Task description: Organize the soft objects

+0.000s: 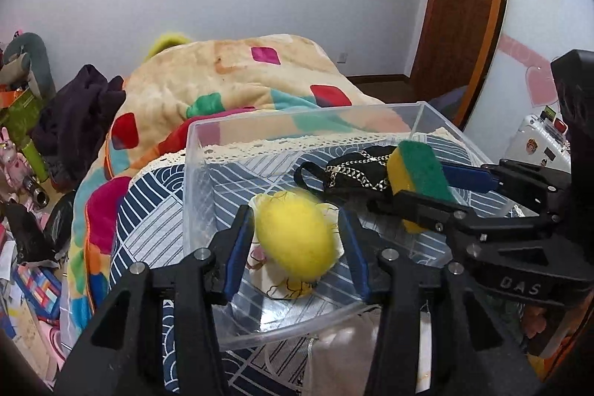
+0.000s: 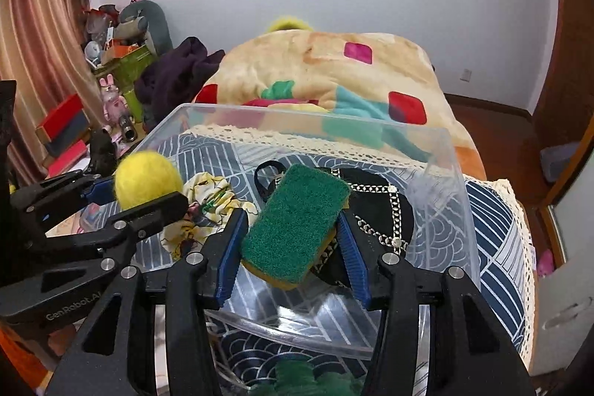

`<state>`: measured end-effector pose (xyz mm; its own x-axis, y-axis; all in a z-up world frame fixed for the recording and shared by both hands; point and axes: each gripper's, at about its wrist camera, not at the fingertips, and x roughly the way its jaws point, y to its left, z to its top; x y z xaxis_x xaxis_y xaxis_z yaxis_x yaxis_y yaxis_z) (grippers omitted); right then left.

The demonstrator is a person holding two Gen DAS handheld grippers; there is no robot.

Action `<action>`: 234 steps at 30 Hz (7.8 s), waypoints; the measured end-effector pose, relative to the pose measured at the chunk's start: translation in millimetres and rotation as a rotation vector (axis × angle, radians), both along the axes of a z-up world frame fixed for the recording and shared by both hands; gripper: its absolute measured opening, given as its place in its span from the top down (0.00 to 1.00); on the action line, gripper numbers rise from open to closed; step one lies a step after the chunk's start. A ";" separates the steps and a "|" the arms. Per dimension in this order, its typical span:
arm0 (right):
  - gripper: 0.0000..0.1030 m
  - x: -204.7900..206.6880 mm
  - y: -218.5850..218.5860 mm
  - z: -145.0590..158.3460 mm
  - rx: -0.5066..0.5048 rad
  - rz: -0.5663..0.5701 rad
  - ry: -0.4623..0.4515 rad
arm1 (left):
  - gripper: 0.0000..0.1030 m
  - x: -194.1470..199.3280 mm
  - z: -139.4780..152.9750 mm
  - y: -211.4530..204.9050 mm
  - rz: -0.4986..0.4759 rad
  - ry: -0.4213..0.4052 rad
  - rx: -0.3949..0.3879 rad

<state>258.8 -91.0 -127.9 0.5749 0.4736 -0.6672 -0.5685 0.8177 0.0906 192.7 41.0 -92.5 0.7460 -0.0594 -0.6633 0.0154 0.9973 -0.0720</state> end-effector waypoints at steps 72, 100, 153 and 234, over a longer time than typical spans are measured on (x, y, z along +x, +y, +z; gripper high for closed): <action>0.83 -91.0 -108.8 27.6 0.201 -0.118 -0.123 | 0.85 -128.6 39.0 -10.4 -0.092 -0.175 -0.051; 0.83 2.8 -27.7 13.8 0.088 -0.080 -0.064 | 0.85 -0.9 6.6 -1.1 -0.006 -0.090 0.023; 0.79 -97.8 -26.7 -39.3 0.003 0.146 0.032 | 0.27 -104.3 17.5 -10.7 -0.060 -0.146 0.009; 0.00 -147.0 -78.3 111.6 0.308 -0.047 -0.485 | 0.00 -175.7 135.3 -13.1 0.021 -0.569 -0.006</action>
